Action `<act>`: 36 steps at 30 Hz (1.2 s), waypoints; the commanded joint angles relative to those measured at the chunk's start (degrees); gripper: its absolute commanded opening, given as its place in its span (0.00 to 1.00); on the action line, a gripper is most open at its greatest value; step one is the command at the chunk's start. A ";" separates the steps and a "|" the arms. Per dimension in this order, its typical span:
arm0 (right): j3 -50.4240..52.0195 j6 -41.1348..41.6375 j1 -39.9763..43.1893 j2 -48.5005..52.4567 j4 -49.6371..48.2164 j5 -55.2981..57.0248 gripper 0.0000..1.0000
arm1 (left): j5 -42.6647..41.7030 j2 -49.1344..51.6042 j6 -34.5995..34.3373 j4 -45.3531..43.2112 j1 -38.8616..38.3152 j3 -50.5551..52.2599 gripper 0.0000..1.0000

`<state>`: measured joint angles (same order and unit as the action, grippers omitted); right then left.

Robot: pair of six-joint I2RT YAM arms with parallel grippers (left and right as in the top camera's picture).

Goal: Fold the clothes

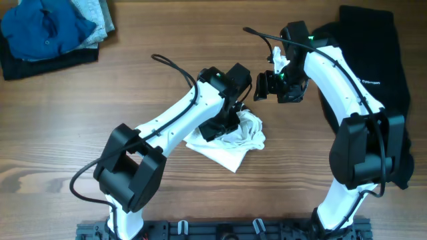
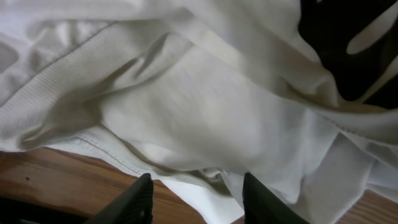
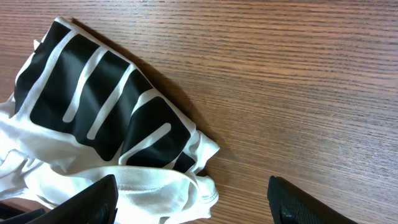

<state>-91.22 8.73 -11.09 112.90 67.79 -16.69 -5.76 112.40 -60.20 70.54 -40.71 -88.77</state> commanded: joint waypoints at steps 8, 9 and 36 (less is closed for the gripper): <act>-0.04 0.11 -0.17 -1.20 -0.24 0.35 0.78 | -1.29 0.48 -3.26 -0.72 -0.04 4.46 0.46; -0.04 0.09 -0.17 -1.20 -0.24 0.37 0.78 | -1.29 0.48 -3.26 -0.72 -0.07 4.46 0.46; -0.04 0.39 -0.17 -1.20 -0.26 0.33 0.77 | 1.86 -5.35 9.55 12.15 1.73 4.46 0.04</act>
<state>-91.22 8.84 -11.09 112.90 67.61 -16.69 -5.89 111.66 -54.83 81.19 -39.55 -84.53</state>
